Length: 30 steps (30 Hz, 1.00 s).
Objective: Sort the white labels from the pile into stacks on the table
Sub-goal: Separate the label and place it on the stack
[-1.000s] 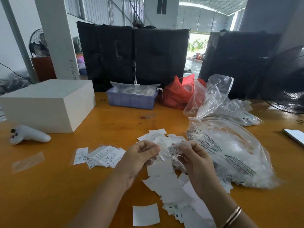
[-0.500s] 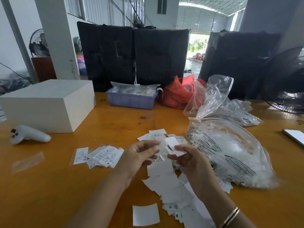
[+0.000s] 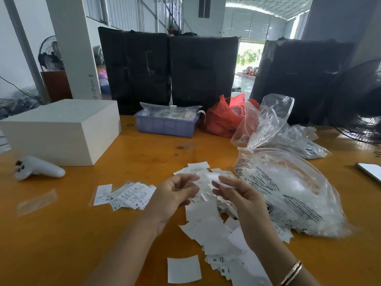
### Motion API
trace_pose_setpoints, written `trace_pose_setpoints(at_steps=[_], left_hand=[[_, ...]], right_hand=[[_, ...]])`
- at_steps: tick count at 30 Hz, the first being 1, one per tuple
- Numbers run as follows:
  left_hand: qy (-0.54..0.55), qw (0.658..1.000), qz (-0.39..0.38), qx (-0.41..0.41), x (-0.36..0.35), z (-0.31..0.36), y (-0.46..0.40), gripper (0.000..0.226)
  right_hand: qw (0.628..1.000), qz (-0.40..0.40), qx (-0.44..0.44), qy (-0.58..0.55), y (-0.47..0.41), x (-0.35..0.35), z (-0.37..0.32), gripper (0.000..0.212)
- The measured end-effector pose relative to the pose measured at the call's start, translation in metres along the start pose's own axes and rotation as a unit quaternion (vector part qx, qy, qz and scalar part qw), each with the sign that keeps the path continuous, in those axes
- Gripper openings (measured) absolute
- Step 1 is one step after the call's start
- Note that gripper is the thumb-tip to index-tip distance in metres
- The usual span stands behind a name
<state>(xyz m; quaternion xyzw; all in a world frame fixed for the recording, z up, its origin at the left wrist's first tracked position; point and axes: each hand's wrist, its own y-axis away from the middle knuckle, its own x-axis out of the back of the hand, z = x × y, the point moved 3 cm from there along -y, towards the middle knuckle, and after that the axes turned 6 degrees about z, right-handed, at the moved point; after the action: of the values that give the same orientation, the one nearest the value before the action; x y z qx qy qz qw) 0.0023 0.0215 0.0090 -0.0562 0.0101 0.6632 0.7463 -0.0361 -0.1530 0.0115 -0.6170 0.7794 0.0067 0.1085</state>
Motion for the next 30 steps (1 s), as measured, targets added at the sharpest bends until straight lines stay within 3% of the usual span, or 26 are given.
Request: trace_pose_setpoints(at_steps=[4,8,10,17,25,30], left_hand=[[-0.017,1.0,-0.011,-0.014,-0.001,-0.001,0.0,0.019],[-0.054,0.998,-0.023,-0.034,-0.003,-0.002,0.0,0.023],[-0.068,0.997,-0.025,-0.04,-0.003,-0.003,0.0,0.025],[-0.098,0.993,-0.014,-0.061,-0.003,-0.005,-0.003,0.03],[-0.102,0.993,0.006,-0.059,-0.001,-0.001,-0.001,0.022],[-0.11,0.993,-0.024,-0.033,-0.005,-0.002,0.0,0.015]], right_hand=[[0.999,0.028,0.002,-0.033,0.001,0.001,-0.001,0.023],[0.994,0.044,-0.042,-0.091,0.002,0.0,0.004,0.005],[0.994,0.06,-0.053,-0.077,0.001,0.0,0.008,0.012],[0.996,0.066,-0.054,-0.035,0.002,-0.005,0.01,0.003],[0.997,0.009,-0.028,0.076,0.003,-0.006,0.006,0.005],[0.99,-0.026,-0.002,0.141,0.002,-0.007,0.006,0.001]])
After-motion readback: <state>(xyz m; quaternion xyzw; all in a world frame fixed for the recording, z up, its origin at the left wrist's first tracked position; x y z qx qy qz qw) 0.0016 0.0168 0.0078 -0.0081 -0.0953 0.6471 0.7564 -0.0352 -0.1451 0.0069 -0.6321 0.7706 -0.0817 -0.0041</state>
